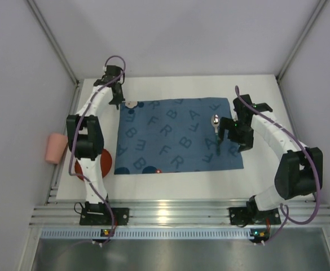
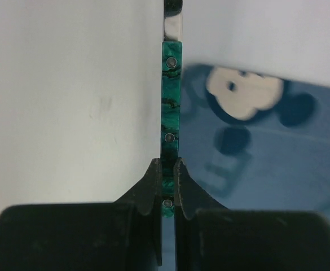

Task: Set the dinner table for one person

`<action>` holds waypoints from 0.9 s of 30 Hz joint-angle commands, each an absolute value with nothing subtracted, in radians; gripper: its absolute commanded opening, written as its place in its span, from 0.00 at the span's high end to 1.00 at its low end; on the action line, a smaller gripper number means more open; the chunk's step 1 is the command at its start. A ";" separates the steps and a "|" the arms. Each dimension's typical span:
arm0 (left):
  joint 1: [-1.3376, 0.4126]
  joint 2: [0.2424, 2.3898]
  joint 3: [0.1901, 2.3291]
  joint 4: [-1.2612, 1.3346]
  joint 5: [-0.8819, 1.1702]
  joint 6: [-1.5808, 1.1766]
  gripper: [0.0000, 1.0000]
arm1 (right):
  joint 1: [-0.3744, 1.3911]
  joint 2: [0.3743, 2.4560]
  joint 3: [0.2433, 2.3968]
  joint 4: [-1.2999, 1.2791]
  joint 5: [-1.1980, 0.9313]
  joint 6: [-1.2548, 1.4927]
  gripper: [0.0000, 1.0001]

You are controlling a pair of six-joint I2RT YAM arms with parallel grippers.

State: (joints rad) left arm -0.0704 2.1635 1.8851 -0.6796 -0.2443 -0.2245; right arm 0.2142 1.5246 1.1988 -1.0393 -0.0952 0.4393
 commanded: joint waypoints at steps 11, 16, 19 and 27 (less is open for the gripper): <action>-0.395 1.450 1.172 -0.700 -0.356 -0.650 1.00 | 0.225 1.278 1.187 -1.091 -0.161 0.405 0.00; -0.469 1.370 0.928 -0.562 -0.338 -0.727 1.00 | 0.242 1.151 1.100 -1.121 -0.192 0.433 0.00; -0.495 1.394 0.896 -0.532 -0.362 -0.704 1.00 | 0.262 1.094 1.051 -1.138 -0.204 0.442 0.00; -0.500 1.468 0.899 -0.488 -0.379 -0.605 1.00 | 0.273 1.016 0.985 -1.158 -0.192 0.443 0.00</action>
State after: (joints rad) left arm -0.4942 1.4685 0.8829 -0.5724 -0.3470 -0.6537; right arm 0.2619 1.0523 0.9867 -1.1419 -0.1886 0.4309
